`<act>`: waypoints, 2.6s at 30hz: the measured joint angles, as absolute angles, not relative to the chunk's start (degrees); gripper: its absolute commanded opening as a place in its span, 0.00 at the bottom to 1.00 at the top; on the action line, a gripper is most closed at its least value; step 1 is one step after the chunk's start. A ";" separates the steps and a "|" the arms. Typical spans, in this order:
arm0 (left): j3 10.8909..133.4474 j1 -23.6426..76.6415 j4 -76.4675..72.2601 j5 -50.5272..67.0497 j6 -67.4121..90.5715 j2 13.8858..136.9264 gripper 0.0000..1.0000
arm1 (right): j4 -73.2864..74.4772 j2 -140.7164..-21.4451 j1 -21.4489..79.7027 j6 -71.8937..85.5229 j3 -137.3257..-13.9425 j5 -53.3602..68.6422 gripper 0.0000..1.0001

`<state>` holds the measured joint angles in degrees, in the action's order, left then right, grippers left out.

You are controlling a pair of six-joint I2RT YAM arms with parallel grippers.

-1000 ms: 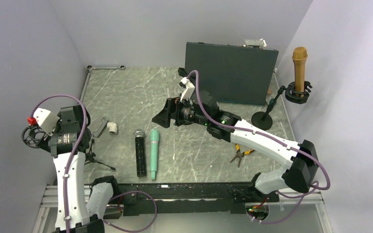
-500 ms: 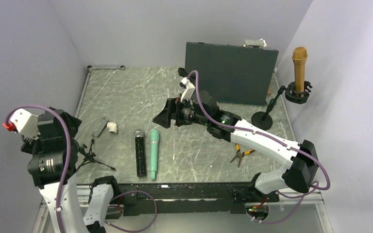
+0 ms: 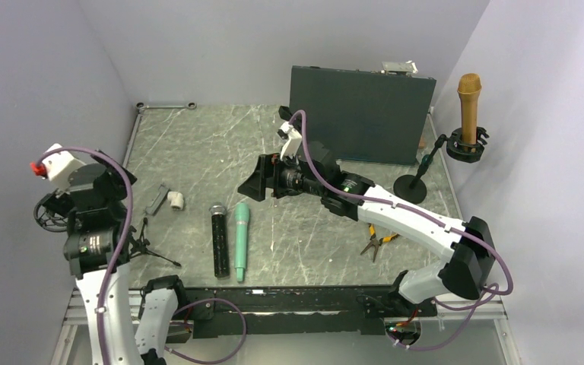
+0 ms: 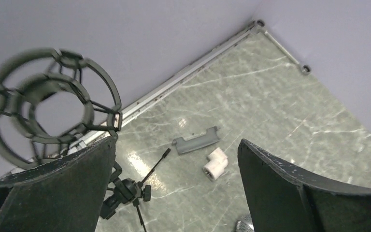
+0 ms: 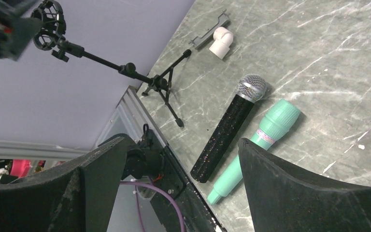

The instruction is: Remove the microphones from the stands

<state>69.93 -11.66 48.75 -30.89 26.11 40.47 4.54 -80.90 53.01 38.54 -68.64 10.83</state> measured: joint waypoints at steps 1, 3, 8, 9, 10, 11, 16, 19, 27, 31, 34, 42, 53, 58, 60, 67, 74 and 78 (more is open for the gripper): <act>67.59 -11.66 47.57 -30.92 26.15 40.10 0.99 | 4.56 -80.97 53.01 38.52 -68.64 10.87 0.88; 60.86 -11.66 44.47 -31.07 26.46 38.30 0.99 | 4.78 -81.01 52.99 38.48 -68.64 10.98 0.88; 44.49 -11.77 37.47 -30.81 30.85 31.33 0.99 | 4.75 -81.01 52.88 38.48 -68.64 11.07 0.88; 41.45 -11.77 37.56 -30.46 31.48 29.82 0.99 | 4.75 -81.01 52.84 38.48 -68.64 11.14 0.88; 39.40 -11.70 36.21 -31.35 31.00 28.71 0.99 | 4.75 -81.01 52.77 38.48 -68.64 11.27 0.88; 39.33 -11.73 35.57 -30.89 31.33 28.05 0.99 | 4.78 -81.01 52.73 38.46 -68.64 11.40 0.88; 44.84 -11.77 35.94 -28.16 30.59 29.15 0.99 | 4.80 -81.03 52.62 38.30 -68.64 11.68 0.88; 55.81 -11.77 37.12 -23.24 28.60 33.80 0.99 | 5.74 -81.49 52.58 37.19 -69.19 12.01 0.88; 67.51 -11.77 32.82 3.25 26.24 34.92 0.99 | 15.86 -81.21 52.58 28.47 -72.29 4.86 0.93; 63.59 -11.68 27.66 19.92 29.17 35.38 0.99 | 21.54 -76.55 52.47 23.33 -71.09 -3.18 0.96; 58.48 -9.76 22.85 26.55 31.57 36.29 0.99 | 24.34 -70.50 51.46 20.60 -67.75 -10.22 0.96; 55.33 10.55 19.97 29.36 30.50 44.84 0.99 | 30.22 -61.19 43.24 18.90 -58.46 -25.47 0.98; 69.71 20.32 25.32 31.79 17.85 56.71 1.00 | 33.80 -59.33 27.09 22.13 -55.70 -42.52 0.97; 66.57 22.20 25.12 30.89 14.04 53.49 0.99 | 33.82 -60.97 20.97 24.73 -54.83 -47.75 0.90; 64.84 23.38 24.91 30.59 13.06 52.10 0.99 | 33.52 -60.69 20.16 24.40 -54.17 -47.20 0.91; 61.56 24.05 23.51 28.23 11.64 50.39 0.99 | 29.12 -63.05 22.41 22.48 -62.92 -27.90 0.94; 57.34 24.03 22.11 25.54 10.55 48.53 0.99 | 15.70 -70.78 26.70 23.68 -75.11 -5.72 0.92; 56.75 23.70 21.65 24.64 10.13 47.66 0.99 | 11.60 -78.98 27.27 22.48 -84.29 3.46 0.84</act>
